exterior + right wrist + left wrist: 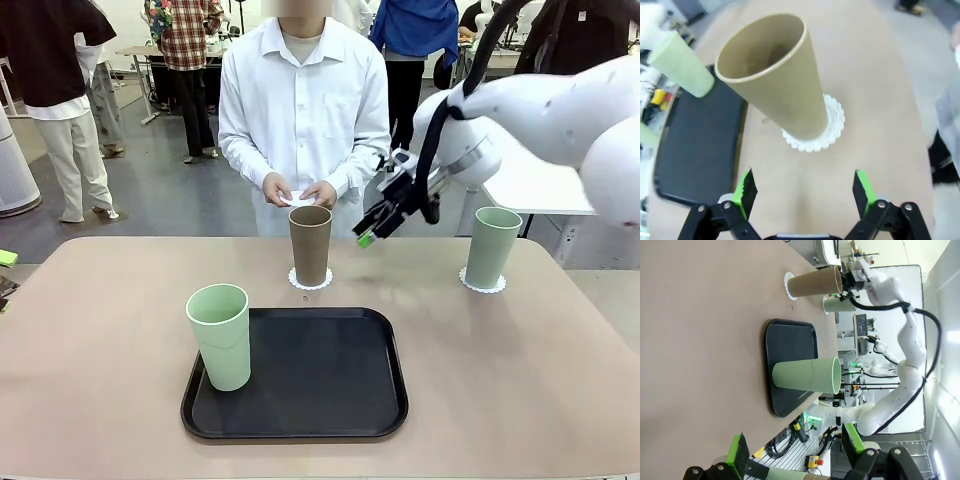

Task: Place coasters on the table and set cups on them.
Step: Take one Reusable plastic cup from the Flat Tray and place it on a coaster set by the human.

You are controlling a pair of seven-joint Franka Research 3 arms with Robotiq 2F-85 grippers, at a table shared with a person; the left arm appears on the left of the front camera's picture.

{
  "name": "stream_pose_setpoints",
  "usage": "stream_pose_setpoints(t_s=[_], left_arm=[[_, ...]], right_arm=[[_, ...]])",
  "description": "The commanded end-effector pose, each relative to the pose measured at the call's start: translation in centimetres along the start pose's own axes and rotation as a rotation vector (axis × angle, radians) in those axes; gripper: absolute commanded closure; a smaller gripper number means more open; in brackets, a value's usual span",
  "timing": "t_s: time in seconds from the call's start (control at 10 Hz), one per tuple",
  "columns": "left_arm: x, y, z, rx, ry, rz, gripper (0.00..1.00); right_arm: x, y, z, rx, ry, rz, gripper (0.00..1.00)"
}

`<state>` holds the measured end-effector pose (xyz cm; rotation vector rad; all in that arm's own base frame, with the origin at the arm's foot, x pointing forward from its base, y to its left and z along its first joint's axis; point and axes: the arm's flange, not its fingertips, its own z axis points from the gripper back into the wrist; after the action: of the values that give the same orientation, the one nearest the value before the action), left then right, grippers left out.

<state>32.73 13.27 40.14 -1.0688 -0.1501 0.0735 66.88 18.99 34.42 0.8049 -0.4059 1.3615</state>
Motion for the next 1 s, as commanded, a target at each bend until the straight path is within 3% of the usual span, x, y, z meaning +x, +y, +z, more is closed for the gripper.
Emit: stream_pose_setpoints(t_s=[0.0, 0.3, 0.6, 0.9], left_arm=[[0.0, -0.1, 0.1, -0.012, -0.008, -0.001, 0.0], [0.0, -0.1, 0.1, -0.012, -0.008, -0.001, 0.0], [0.0, -0.1, 0.1, -0.012, -0.008, -0.001, 0.0], [0.0, -0.1, 0.1, -0.012, -0.008, -0.001, 0.0]], right_arm=[[1.8, 7.1, 2.6, -0.118, 0.146, -0.197, 0.0], [6.2, 13.9, 5.3, -0.288, 0.319, -0.428, 0.0], [12.3, 18.9, 5.1, -0.404, 0.382, -0.557, 0.0], [13.8, 20.8, 4.0, -0.46, 0.46, -0.652, 0.0]])
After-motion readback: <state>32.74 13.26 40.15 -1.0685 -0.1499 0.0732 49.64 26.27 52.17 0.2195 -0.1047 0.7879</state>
